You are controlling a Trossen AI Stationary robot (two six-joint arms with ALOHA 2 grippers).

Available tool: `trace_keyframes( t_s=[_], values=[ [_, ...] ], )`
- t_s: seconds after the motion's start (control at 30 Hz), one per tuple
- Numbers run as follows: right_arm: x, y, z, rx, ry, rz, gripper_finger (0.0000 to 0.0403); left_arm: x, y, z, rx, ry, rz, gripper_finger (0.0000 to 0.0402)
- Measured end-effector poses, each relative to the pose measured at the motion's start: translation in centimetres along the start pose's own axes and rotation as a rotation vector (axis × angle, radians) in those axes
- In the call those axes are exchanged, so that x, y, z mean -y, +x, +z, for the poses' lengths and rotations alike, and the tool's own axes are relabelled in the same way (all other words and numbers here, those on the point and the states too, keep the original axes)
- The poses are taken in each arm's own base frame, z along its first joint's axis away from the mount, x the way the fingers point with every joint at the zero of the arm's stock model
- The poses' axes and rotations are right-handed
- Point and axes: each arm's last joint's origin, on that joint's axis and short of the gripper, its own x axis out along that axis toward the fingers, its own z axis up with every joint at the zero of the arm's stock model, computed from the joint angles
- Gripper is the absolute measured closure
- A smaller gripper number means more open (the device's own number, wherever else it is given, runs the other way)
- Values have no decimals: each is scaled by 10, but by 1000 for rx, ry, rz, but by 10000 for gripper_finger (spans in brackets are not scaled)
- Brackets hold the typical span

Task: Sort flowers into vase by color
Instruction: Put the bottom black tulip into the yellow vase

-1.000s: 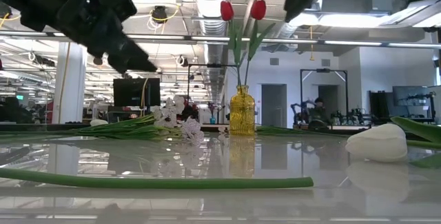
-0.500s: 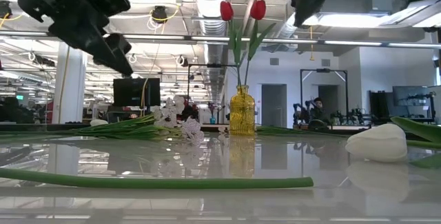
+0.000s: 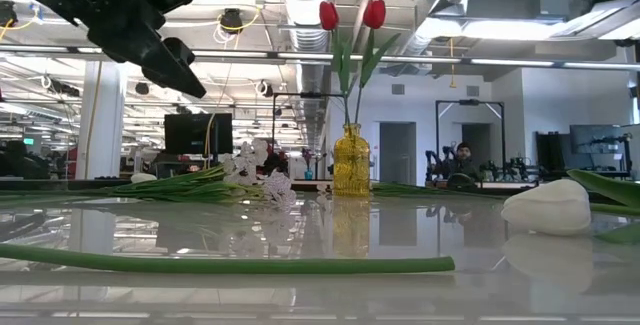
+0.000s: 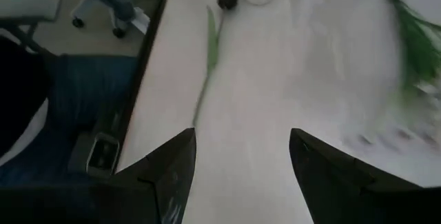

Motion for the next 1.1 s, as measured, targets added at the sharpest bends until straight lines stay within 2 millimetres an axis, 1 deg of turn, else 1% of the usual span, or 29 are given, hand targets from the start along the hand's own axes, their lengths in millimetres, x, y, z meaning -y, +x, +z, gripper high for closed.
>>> trace_keyframes(
  t_s=[0.2, 0.33, 0.43, 0.5, 0.6, 0.73, 0.87, 0.97, 1.0, 1.1],
  values=[
    [-6, 71, -7, 43, 0, 4, 143, 2, 0, 1, 15, -2, 0, 157],
    [-9, 117, -10, 28, -7, -19, 143, 3, 0, 1, 19, -11, -8, 157],
    [-12, 146, -8, 23, -17, -21, 143, 3, 0, 2, 19, -42, -10, 157],
    [-15, 161, -5, 29, -20, -17, 143, 3, 0, 2, 19, -60, -10, 157],
    [-22, 178, -4, 17, -27, -14, 143, 3, 0, 1, 18, -66, -10, 157],
    [-29, 194, -7, -24, -34, -18, 143, 3, 0, 1, 16, -61, -9, 157],
    [-34, 203, -12, -25, 20, -7, 143, 3, 0, 1, 16, -32, -9, 157],
    [-32, 206, -19, -51, 60, -36, 143, 3, 0, 1, 18, -5, -9, 157],
    [-31, 210, -23, -51, 72, -47, 143, 3, 0, 2, 20, 5, -9, 157],
    [-37, 212, -31, -65, 61, -83, 149, 2, 0, 2, 24, 27, 4, 157]
  ],
)
